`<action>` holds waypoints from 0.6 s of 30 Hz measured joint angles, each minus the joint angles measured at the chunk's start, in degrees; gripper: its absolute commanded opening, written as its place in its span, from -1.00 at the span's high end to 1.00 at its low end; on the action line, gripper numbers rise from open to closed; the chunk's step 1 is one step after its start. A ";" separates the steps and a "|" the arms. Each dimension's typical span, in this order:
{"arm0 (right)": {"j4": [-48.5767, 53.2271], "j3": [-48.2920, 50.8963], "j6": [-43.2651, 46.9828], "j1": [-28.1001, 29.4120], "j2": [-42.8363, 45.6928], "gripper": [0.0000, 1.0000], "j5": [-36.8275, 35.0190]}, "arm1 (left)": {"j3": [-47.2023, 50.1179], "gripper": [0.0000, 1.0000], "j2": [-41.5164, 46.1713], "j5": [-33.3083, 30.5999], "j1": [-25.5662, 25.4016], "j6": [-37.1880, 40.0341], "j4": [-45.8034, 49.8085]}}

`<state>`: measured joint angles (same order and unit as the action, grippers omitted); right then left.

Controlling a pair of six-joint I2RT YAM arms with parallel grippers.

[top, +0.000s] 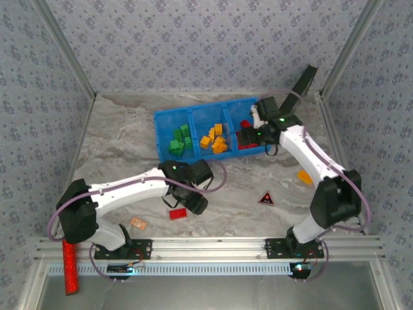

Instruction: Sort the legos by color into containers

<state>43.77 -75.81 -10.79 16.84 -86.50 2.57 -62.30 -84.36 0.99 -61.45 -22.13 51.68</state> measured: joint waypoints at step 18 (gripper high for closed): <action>9.22 23.32 -4.68 -34.56 27.34 -0.81 11.67 | -0.96 -0.23 -14.27 -6.34 -0.44 8.63 -9.29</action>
<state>52.99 -52.49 -15.46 -17.72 -59.16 14.24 -63.26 -98.63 -5.34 -61.89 -13.50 42.39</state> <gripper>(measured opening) 0.903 0.618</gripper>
